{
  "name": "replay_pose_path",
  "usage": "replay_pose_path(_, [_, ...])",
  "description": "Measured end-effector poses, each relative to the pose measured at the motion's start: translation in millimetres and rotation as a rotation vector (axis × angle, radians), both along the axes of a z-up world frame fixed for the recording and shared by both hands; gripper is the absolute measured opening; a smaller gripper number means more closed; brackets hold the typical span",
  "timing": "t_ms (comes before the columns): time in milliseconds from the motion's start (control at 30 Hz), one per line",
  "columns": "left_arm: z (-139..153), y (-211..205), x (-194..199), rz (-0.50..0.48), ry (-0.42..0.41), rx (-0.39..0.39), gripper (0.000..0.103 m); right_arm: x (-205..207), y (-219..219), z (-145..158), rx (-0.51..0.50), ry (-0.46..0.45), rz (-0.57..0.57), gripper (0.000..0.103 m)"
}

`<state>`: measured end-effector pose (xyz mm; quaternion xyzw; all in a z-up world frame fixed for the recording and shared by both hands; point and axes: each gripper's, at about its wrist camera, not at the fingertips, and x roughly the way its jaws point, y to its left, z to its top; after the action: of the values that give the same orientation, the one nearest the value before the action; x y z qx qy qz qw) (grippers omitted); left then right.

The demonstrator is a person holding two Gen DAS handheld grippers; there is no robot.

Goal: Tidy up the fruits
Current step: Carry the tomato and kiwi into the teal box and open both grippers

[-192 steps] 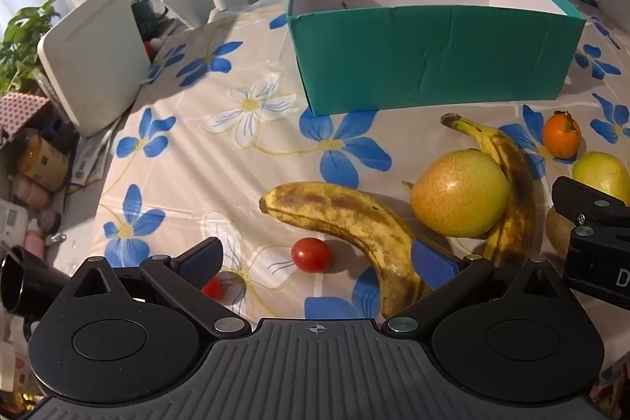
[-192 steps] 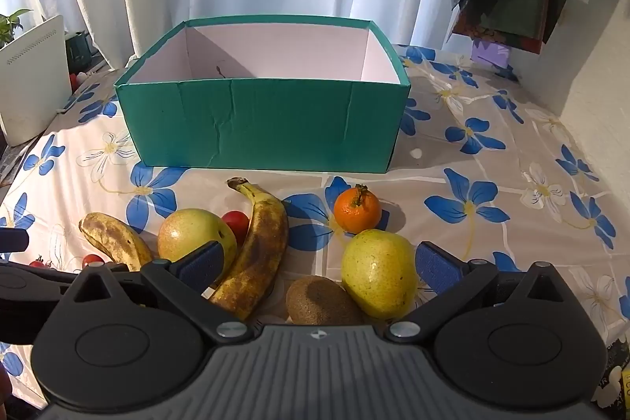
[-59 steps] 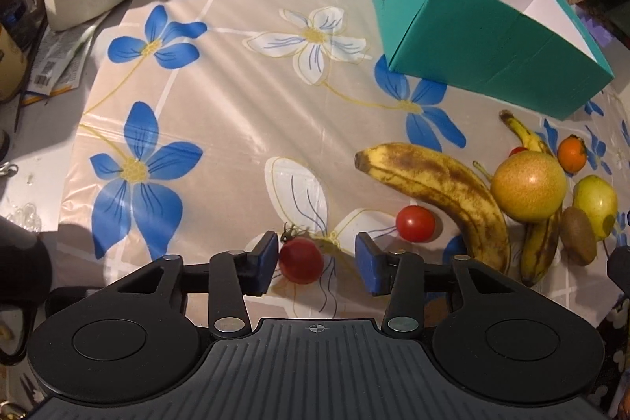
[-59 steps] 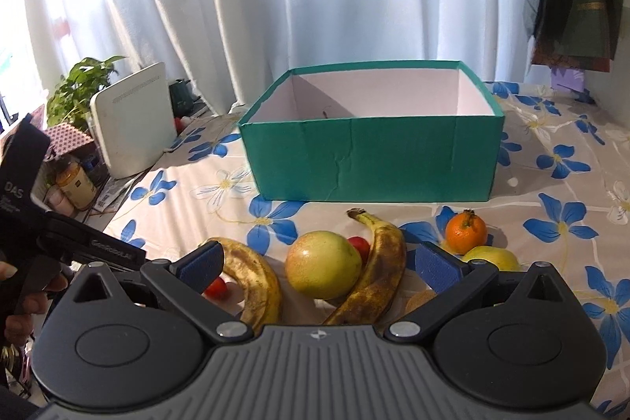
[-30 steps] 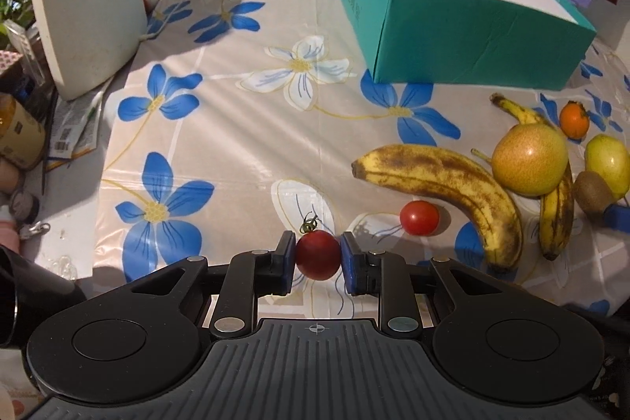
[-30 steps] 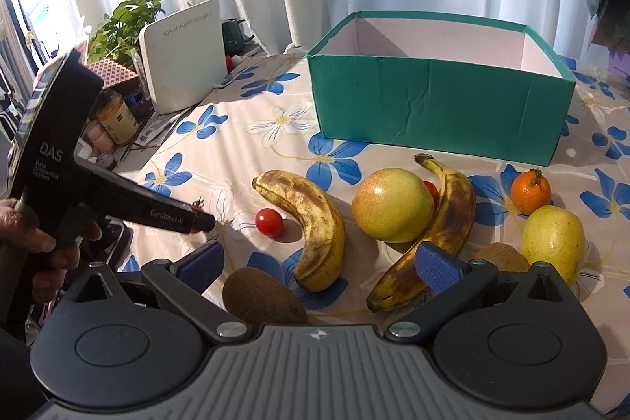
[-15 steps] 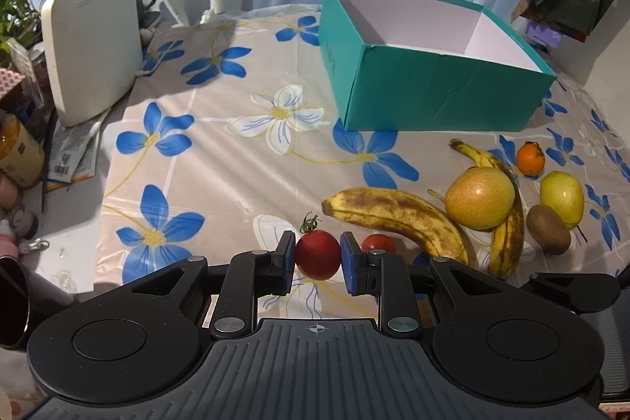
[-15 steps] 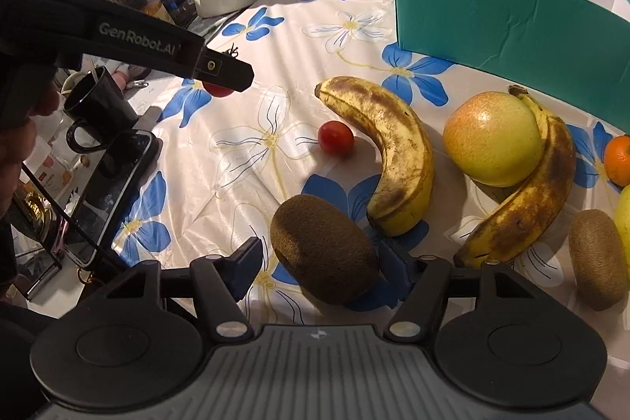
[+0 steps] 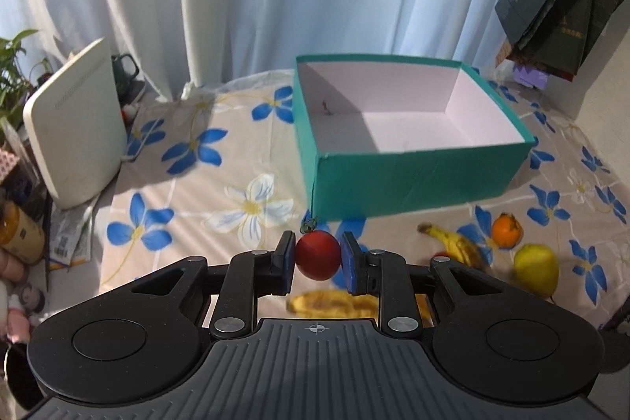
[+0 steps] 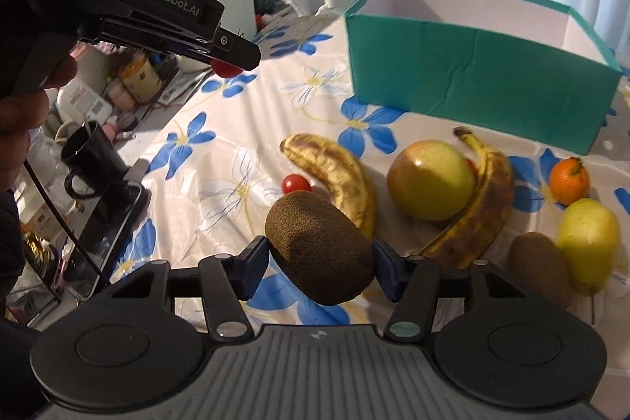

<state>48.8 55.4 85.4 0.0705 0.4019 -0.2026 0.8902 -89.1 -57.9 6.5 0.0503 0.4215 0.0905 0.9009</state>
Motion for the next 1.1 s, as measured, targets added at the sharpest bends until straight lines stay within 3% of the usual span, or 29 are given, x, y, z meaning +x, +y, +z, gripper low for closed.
replay_pose_path(233, [1, -71, 64, 0.021, -0.041, 0.037, 0.027, -16, -45, 23, -0.009, -0.096, -0.175, 0.057])
replay_pose_path(467, [-47, -129, 120, 0.034, 0.020, 0.141, 0.027, -29, -87, 37, -0.009, -0.157, -0.321, 0.057])
replay_pose_path(733, [-91, -148, 144, 0.033, 0.127, 0.197, 0.028, -33, -119, 43, -0.011, -0.186, -0.427, 0.057])
replay_pose_path(900, [-102, -143, 153, 0.060, 0.180, 0.200, 0.030, -27, -130, 49, -0.017, -0.210, -0.456, 0.057])
replay_pose_path(933, [-102, -142, 154, 0.055, 0.182, 0.189, 0.040, -24, -132, 50, -0.020, -0.216, -0.458, 0.057])
replay_pose_path(967, [-102, -141, 154, 0.049, 0.189, 0.180, 0.058, -21, -132, 52, -0.024, -0.223, -0.460, 0.057])
replay_pose_path(1100, [-84, -136, 144, 0.040, 0.136, 0.104, 0.077, -4, -138, 58, -0.032, -0.244, -0.457, 0.057])
